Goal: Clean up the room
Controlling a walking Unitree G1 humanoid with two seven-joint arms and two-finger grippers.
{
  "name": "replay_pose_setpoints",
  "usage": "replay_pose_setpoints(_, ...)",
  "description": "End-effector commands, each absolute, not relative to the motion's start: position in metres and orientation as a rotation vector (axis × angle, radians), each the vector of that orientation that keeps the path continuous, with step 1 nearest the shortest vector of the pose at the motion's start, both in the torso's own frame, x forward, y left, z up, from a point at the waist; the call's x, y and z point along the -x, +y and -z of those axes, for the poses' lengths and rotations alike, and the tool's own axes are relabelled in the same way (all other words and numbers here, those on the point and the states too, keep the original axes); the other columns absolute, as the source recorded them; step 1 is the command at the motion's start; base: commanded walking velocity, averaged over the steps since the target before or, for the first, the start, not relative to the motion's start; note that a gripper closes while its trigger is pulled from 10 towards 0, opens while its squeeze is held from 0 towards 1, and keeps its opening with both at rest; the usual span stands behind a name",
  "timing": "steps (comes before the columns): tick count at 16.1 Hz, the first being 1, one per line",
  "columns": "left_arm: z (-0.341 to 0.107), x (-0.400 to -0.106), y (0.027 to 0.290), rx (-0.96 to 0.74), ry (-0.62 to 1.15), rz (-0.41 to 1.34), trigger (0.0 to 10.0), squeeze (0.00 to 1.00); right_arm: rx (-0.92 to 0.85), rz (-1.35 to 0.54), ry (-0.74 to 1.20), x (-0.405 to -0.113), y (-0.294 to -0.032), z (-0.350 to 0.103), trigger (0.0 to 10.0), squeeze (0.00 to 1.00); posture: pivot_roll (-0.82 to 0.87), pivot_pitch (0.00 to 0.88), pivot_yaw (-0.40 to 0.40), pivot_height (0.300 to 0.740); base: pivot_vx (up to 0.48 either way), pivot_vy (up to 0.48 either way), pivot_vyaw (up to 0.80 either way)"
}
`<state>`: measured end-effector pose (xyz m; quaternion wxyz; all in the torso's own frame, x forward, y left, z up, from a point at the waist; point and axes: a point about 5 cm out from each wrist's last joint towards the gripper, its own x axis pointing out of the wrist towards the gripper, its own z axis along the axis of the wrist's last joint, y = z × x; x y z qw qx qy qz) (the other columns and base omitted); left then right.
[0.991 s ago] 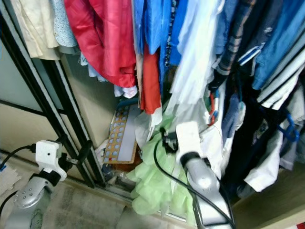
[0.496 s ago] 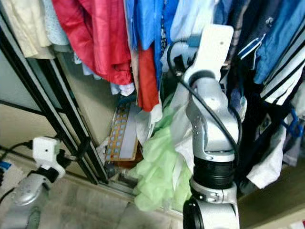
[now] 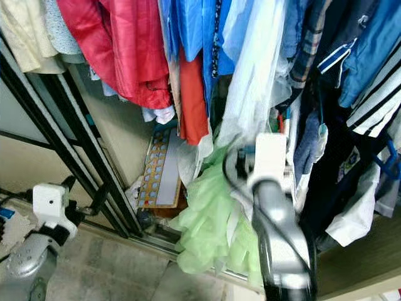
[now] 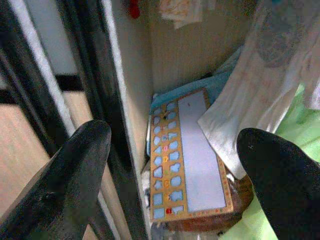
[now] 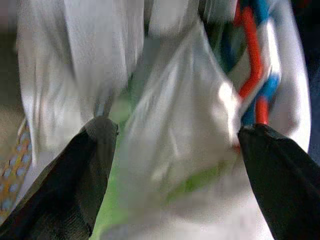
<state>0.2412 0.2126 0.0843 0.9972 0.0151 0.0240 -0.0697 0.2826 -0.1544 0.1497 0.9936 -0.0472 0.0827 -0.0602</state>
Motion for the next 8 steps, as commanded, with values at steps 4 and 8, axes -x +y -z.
replay_pose_setpoints(4, -0.09, -0.24, 0.227, -0.064, -0.007, -0.008, 10.0, 0.0, 0.072, 0.032, 0.107, -0.26, -0.157, -0.128, 10.0, 0.0, 0.03, 0.047, 0.012, 0.74, 0.0, 0.0, 0.0)
replay_pose_setpoints(8, -0.094, -0.245, 0.233, -0.071, -0.026, -0.029, 10.0, 0.0, 0.109, -0.033, -0.008, -0.26, -0.155, -0.127, 10.0, 0.0, 0.04, 0.024, 0.007, 0.74, 0.0, 0.0, 0.0)
